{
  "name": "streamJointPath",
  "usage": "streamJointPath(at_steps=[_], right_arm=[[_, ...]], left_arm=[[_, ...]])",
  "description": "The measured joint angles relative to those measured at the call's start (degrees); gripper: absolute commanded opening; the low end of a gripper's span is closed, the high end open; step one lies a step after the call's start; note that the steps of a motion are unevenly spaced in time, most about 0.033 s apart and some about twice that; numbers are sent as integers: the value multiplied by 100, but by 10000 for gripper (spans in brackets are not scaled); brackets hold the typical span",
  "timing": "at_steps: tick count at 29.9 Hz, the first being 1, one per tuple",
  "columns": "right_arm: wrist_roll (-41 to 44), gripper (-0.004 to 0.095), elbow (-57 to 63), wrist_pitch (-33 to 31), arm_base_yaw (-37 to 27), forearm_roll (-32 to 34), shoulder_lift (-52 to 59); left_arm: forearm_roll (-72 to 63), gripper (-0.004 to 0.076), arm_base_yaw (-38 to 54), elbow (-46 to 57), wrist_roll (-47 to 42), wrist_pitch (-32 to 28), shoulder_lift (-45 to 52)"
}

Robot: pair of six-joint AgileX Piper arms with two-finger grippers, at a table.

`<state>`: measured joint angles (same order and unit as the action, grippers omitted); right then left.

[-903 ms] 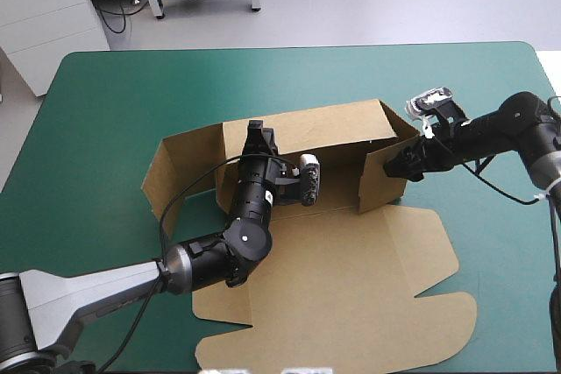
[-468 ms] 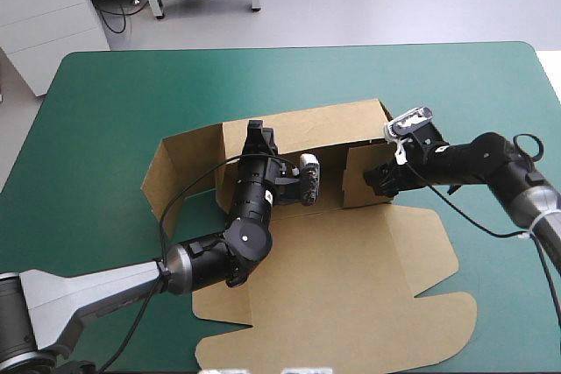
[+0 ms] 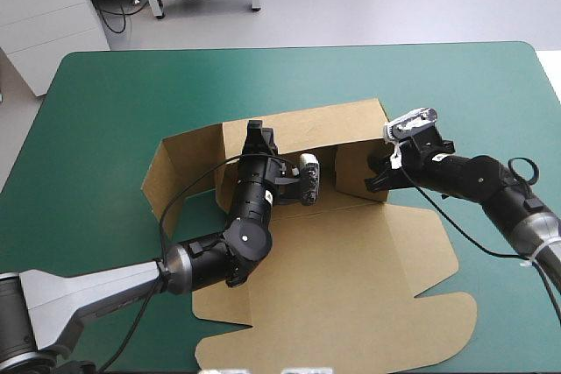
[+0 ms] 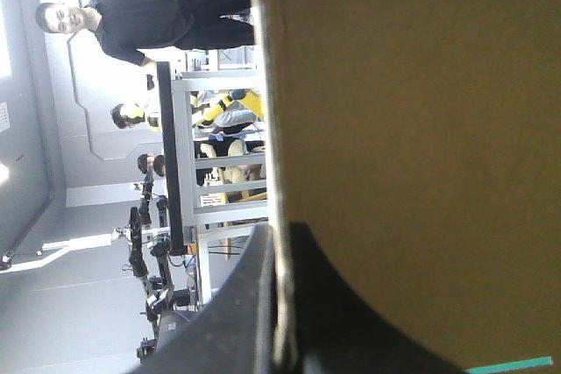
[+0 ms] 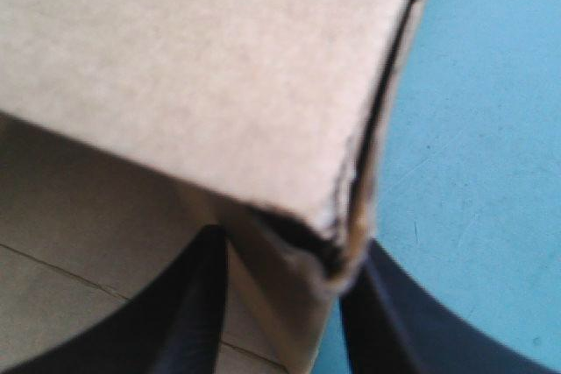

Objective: Fold the box

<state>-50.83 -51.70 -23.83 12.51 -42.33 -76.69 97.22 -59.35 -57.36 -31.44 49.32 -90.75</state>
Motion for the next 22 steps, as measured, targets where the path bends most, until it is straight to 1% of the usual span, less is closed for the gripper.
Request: streamJointPath(at_steps=[1,2,9,11,13,14,17,19,20,22], right_arm=[[-26,-22,29,33,0,-33,0],[-75,-11,50,82,0,-48,0],[-176,-23,66,212,0,-186,0],[-180,-23,66,214,0,-198,0],[-188,-23,66,214,0,-198,0],[-194,-23,66,214,0,-198,0],[-205,-22,66,190,5,-246,0],[-207,-22,66,147,5,-245,0],[-207,-22,66,147,5,-245,0],[-207,-22,66,147,5,-245,0]], left_arm=[[0,-32,0,0,0,11,0],[-6,-32,0,0,0,26,0],[-40,-31,0,0,0,87,0],[-40,-11,0,0,0,93,0],[-40,53,0,0,0,93,0],[-40,103,0,0,0,93,0],[-25,295,0,0,0,2,0],[-19,391,0,0,0,-21,0],[-14,420,0,0,0,-21,0],[-3,428,0,0,0,-57,0]])
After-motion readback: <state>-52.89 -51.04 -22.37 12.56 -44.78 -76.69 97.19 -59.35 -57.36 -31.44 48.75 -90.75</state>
